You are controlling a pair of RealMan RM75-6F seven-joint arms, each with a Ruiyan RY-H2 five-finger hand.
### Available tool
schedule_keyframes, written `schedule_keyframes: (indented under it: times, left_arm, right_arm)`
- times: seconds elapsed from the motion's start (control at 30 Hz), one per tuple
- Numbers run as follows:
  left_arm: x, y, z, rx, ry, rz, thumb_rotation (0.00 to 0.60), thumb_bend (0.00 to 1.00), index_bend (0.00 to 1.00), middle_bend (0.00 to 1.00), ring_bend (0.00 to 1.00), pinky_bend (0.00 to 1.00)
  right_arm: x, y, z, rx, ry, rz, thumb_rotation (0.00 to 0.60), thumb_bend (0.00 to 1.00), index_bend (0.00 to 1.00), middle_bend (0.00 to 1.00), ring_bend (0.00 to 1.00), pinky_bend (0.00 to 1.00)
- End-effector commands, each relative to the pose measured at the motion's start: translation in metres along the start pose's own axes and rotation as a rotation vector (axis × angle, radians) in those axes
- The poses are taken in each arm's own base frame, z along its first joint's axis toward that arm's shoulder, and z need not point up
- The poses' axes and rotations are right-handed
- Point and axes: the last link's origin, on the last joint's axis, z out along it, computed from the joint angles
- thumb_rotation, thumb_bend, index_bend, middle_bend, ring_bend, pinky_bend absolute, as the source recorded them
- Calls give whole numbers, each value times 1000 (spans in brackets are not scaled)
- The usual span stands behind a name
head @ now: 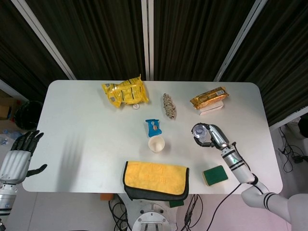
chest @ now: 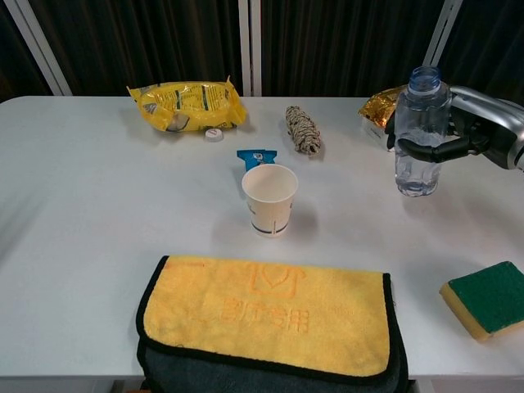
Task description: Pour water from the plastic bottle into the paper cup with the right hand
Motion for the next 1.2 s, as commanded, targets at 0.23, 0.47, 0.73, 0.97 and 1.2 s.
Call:
schedule_keyframes:
  times: [0.23,0.47,0.73,0.97,1.2]
  left_arm:
    - [-1,-3,0,4,2,-7,600,90,87,63,0,116]
    - [-2,-4,1,4,2,-14,600,90,87,63,0,116]
    - [-2,-6,0,10,5,-16,600,90,87,63,0,116]
    - [-1,-7,-1,10,10,-17,600,90,87,63,0,116]
    - [0,-7,-2,10,14,-18,600,90,87,63,0,116]
  right_arm:
    - [-11,-28,38,38,-75,-246,600,490,891,659,492,497]
    - [-26,-41,54,60,-115,-398,600,498,892,659,492,499]
    - [-35,-53,62,97,-124,-560,600,500,890,654,492,499]
    - [-38,-62,67,122,-138,-719,600,500,890,652,492,499]
    - [-42,-68,71,122,-149,-800,600,500,889,646,492,499]
